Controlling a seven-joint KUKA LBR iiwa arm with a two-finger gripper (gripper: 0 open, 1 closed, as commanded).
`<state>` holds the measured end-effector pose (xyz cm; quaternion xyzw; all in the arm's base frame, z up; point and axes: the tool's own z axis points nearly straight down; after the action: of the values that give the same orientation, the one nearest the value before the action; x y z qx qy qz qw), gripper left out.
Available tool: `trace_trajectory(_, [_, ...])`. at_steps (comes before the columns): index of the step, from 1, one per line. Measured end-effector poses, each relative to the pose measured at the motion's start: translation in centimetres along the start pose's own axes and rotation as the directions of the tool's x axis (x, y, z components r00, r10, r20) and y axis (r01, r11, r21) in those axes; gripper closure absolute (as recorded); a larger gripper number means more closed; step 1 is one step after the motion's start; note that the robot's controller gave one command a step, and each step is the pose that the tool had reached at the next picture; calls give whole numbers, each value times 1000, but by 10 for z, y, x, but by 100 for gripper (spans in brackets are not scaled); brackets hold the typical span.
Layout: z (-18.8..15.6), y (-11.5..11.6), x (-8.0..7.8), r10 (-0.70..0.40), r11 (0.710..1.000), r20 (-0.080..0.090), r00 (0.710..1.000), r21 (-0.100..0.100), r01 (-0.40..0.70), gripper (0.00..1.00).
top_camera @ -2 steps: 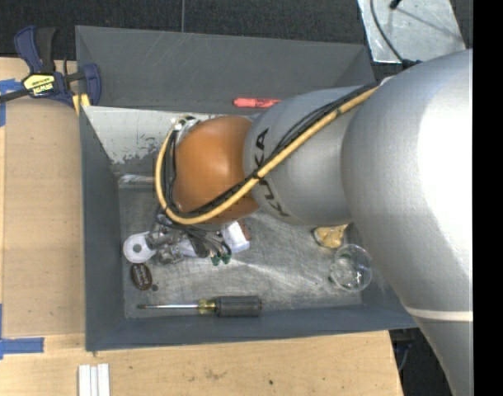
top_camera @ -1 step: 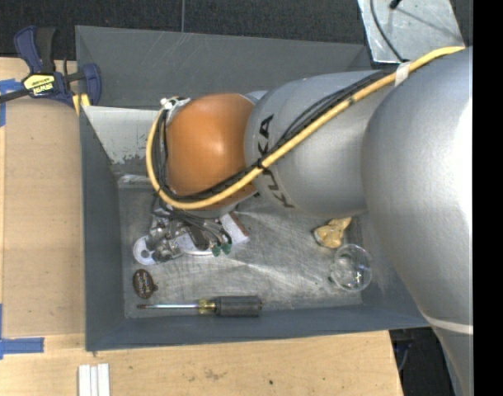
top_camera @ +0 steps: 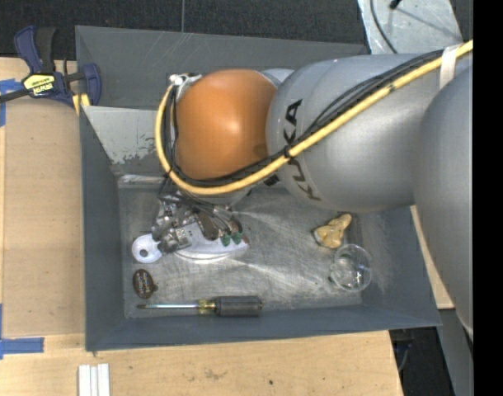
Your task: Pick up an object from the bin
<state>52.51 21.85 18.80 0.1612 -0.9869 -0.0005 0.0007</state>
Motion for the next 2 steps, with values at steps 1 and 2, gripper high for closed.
trace_trajectory(1, [-29,-7,-21,33,999,10,999,0,-33,100])
trace_trajectory(2, [-31,-16,-4,60,998,5,998,1,-60,100])
